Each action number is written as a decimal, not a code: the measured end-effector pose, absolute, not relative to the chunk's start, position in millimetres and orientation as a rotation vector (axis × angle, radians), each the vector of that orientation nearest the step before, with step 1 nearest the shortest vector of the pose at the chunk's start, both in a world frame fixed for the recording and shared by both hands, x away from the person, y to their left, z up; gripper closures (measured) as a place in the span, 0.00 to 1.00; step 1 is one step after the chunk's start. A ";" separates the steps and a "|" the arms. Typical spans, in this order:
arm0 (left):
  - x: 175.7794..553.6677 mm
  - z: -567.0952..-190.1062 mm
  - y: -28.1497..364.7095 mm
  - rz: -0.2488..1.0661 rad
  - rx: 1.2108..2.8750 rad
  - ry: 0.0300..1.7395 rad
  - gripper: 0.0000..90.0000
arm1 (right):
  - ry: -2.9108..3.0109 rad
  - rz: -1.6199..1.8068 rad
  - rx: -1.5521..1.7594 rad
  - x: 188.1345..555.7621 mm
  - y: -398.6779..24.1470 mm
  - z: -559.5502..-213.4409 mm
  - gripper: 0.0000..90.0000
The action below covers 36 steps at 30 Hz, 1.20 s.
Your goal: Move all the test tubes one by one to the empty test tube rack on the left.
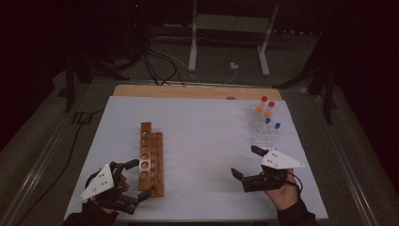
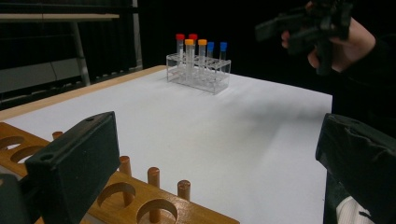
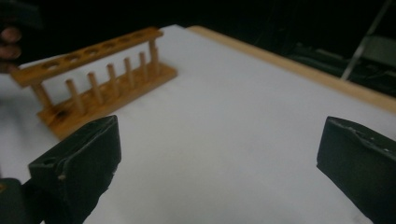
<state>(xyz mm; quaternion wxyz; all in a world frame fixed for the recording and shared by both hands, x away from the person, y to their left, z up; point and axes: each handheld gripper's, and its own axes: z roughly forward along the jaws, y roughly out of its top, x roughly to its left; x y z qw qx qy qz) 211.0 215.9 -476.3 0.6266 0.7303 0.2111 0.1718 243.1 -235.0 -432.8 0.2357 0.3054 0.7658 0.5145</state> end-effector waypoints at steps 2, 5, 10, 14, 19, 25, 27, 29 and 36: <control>210.6 -475.9 216.3 0.396 1.674 0.482 0.01 | 2.073 1.437 0.840 249.0 -237.6 -426.8 0.00; 210.7 -475.8 216.8 0.396 1.671 0.481 0.01 | 2.035 1.444 0.857 258.9 -243.2 -419.6 0.00; 210.7 -475.7 217.3 0.394 1.666 0.483 0.01 | 1.927 1.414 0.951 274.2 -253.9 -412.2 0.00; 210.6 -475.5 217.8 0.397 1.665 0.487 0.01 | 1.847 1.432 1.066 286.7 -268.8 -409.9 0.00; 210.8 -475.8 218.0 0.397 1.662 0.492 0.01 | 1.753 1.389 1.166 299.4 -290.0 -409.3 0.00; 210.8 -475.7 218.3 0.402 1.660 0.497 0.01 | 1.712 1.320 1.260 313.9 -311.1 -414.9 0.00; 210.8 -475.8 218.4 0.400 1.658 0.496 0.01 | 1.708 1.305 1.298 318.3 -316.9 -418.9 0.00; 210.8 -476.0 218.5 0.398 1.661 0.498 0.01 | 1.709 1.276 1.321 322.1 -321.2 -423.6 0.00; 210.1 -475.8 218.1 0.403 1.661 0.496 0.01 | 1.735 1.194 1.434 331.9 -329.2 -439.1 0.05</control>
